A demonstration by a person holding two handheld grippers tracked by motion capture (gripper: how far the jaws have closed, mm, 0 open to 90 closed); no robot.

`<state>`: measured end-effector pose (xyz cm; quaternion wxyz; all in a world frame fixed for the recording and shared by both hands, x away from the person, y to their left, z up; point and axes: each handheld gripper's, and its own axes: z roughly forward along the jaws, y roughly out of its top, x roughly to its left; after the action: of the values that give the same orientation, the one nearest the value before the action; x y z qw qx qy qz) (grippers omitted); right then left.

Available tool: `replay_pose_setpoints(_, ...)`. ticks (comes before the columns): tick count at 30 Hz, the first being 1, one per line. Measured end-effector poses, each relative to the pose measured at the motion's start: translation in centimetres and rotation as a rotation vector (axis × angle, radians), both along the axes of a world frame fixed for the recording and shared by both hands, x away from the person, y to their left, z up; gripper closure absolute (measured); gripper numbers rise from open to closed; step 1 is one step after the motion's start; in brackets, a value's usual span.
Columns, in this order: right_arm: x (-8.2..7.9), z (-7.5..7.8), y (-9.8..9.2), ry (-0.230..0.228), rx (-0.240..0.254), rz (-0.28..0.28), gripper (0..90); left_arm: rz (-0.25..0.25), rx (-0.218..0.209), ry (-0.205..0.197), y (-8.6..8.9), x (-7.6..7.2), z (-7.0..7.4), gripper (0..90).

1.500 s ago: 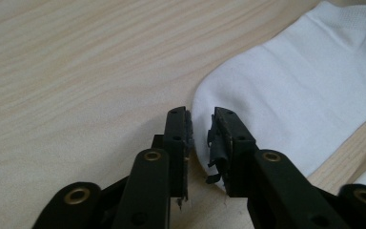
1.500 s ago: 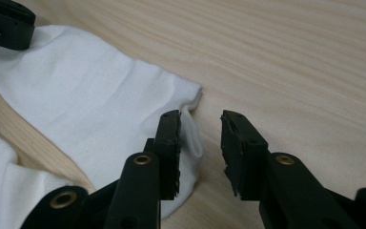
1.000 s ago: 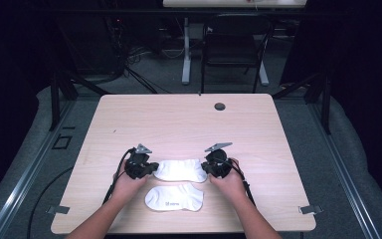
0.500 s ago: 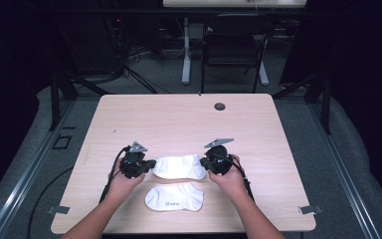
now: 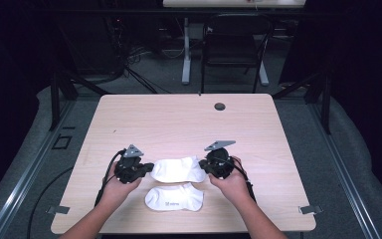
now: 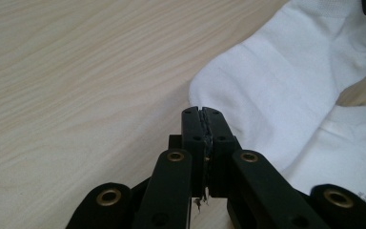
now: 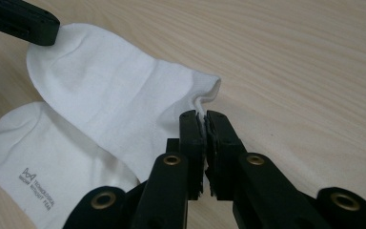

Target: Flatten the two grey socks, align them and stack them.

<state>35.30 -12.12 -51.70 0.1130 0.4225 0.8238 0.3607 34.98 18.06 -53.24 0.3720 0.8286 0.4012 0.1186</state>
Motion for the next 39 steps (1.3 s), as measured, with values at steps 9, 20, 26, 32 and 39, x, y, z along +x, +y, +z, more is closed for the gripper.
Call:
replay_pose_setpoints(9, -1.3, 0.4, -0.4, 0.001, 0.026, 0.015, 86.1, -0.024, -0.020, -0.005, 0.4, -1.4, 0.5, 89.2)
replay_pose_setpoints(20, -2.9, 0.8, 0.0, -0.012, 0.042, 0.051, 86.1, -0.028, -0.037, -0.008, 1.2, -2.5, 0.6, 89.3)
replay_pose_setpoints(26, -3.2, 0.9, 0.0, -0.012, 0.044, 0.059, 86.1, -0.022, -0.051, -0.006, 1.3, -3.0, 0.6, 89.4)
replay_pose_setpoints(32, -4.2, 1.0, 0.0, -0.006, 0.053, 0.069, 86.1, -0.038, -0.063, -0.004, 1.3, -4.2, 0.6, 89.4)
replay_pose_setpoints(39, -5.4, 0.9, 0.2, -0.031, 0.052, 0.081, 86.1, -0.045, -0.079, 0.001, 1.2, -5.2, 0.5, 89.4)
